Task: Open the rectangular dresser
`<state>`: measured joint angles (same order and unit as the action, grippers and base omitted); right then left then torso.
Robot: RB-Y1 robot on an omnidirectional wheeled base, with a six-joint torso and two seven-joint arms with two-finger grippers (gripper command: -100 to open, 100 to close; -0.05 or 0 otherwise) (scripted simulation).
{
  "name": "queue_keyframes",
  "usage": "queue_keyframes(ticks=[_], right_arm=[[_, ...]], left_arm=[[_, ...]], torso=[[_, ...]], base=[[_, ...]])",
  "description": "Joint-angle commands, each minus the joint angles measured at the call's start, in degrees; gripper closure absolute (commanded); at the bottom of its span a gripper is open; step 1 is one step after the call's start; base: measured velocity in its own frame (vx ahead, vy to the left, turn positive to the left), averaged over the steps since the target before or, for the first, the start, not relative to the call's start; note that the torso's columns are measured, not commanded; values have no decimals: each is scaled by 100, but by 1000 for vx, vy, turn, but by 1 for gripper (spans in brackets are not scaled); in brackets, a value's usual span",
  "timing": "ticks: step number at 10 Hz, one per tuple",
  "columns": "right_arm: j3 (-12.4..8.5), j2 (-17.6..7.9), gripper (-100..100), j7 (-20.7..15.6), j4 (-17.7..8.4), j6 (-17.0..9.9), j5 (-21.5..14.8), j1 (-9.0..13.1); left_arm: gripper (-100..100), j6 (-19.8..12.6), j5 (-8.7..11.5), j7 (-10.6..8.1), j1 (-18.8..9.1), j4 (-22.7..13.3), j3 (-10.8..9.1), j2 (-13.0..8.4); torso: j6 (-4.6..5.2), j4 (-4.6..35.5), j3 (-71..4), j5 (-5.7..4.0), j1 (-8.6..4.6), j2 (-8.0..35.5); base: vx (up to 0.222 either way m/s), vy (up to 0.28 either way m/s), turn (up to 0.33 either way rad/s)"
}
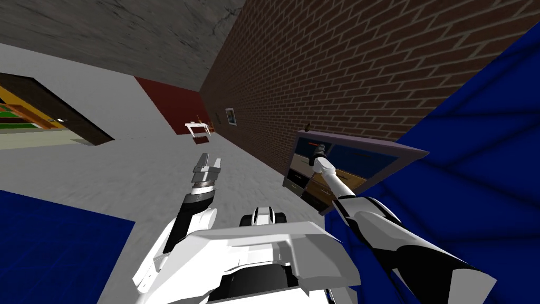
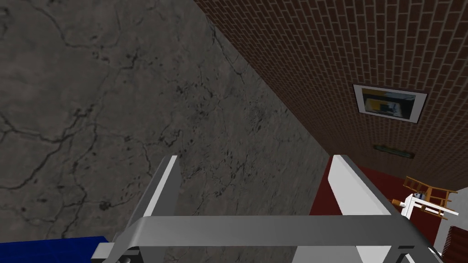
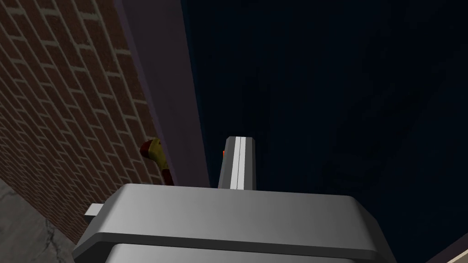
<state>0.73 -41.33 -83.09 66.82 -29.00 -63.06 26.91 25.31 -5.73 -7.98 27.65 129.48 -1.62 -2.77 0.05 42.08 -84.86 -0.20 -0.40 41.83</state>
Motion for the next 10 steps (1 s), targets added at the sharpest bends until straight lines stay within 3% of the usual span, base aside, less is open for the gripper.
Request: queue_keyframes(ticks=[1, 3, 4, 5, 6, 8, 9, 10], right_arm=[[-41, 434, 100, -477, 217, 260, 106, 91], [-41, 620, 100, -662, 217, 260, 106, 91], [-65, 888, 100, -921, 341, 424, 117, 161], [-65, 994, 100, -994, 341, 424, 117, 161], [-89, 1186, 100, -1327, 466, 588, 128, 232], [-89, 1368, 100, -1327, 466, 588, 128, 232], [-113, 1597, 100, -1575, 591, 752, 139, 302], [-113, 1726, 100, -1659, 591, 752, 139, 302]], left_arm=[[0, 0, 0, 0, -1, 0, 0, 0], [0, 0, 0, 0, -2, 0, 1, 0], [0, 0, 0, 0, -3, 0, 1, 0], [0, 0, 0, 0, -1, 0, 0, 0], [0, 0, 0, 0, -2, 0, 1, 0], [0, 0, 0, 0, -2, 0, 1, 0], [0, 0, 0, 0, -3, 0, 1, 0], [0, 0, 0, 0, -1, 0, 0, 0]], torso=[[-9, 10, 12, 11, 19, 19], [-13, 22, 33, 20, 43, 51], [-10, 27, 41, 24, 51, 64], [2, 25, 37, 23, 44, 55], [-5, 21, 32, 20, 40, 48], [-7, 19, 27, 19, 40, 42], [-12, 22, 32, 21, 43, 51], [1, 23, 32, 20, 37, 48]], base=[[81, -23, -399], [48, -14, -80], [52, -12, -280], [51, -4, -244], [68, -1, -329], [41, 4, -160], [45, -4, -291], [53, 1, -286]])
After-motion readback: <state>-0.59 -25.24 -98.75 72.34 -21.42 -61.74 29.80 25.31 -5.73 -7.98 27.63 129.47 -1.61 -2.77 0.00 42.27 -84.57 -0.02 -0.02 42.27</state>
